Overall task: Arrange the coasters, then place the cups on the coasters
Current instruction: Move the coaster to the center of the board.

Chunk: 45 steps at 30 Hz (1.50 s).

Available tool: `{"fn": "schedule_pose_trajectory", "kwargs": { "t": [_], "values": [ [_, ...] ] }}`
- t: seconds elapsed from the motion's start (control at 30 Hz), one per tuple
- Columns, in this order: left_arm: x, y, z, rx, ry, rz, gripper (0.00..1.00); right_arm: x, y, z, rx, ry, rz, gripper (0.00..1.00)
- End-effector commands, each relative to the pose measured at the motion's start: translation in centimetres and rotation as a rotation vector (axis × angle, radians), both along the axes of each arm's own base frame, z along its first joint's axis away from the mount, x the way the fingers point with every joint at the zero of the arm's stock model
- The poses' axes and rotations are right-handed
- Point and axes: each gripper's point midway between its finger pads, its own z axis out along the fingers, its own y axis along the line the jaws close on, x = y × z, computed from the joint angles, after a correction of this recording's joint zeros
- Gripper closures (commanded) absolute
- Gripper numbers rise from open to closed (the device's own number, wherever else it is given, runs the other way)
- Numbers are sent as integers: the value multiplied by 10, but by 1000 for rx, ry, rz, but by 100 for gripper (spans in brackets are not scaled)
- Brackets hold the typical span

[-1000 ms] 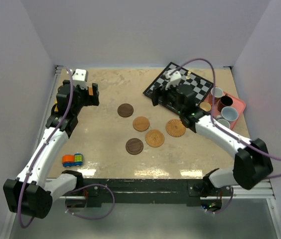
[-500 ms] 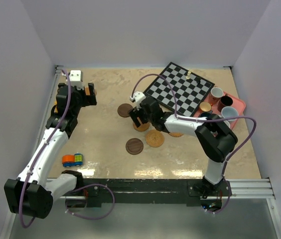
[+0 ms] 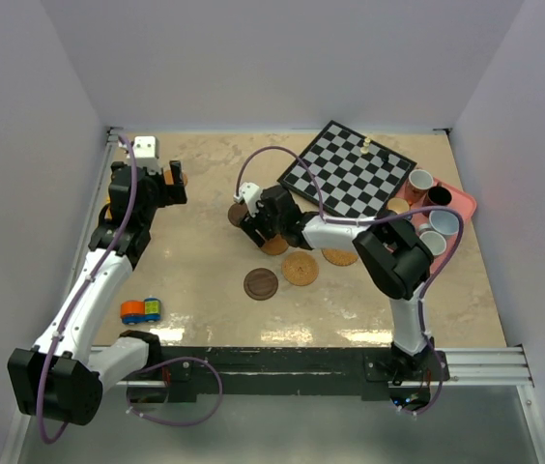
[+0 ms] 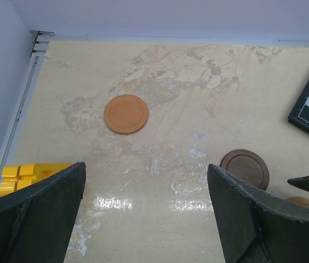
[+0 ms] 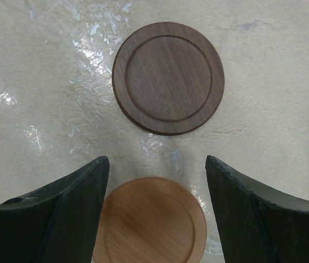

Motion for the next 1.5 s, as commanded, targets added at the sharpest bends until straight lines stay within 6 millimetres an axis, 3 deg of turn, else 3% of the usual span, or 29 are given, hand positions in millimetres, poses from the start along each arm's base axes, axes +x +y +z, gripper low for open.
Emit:
{"fn": "schedule_pose_trajectory", "kwargs": {
  "t": [0.0,0.33,0.87,1.1,1.47],
  "values": [
    [0,4,18,-21,-67,25,3,10,13,19,15,-44,48,25],
    [-1,5,21,-25,-76,29,2,23,12,0,-2,-8,34,23],
    [0,3,17,-29,-67,22,2,28,17,-27,-25,49,40,28],
    [1,3,16,-29,-64,24,2,30,26,-30,-19,52,61,36],
    [-2,10,18,-21,-75,60,2,25,47,-29,13,53,76,37]
  ]
}}
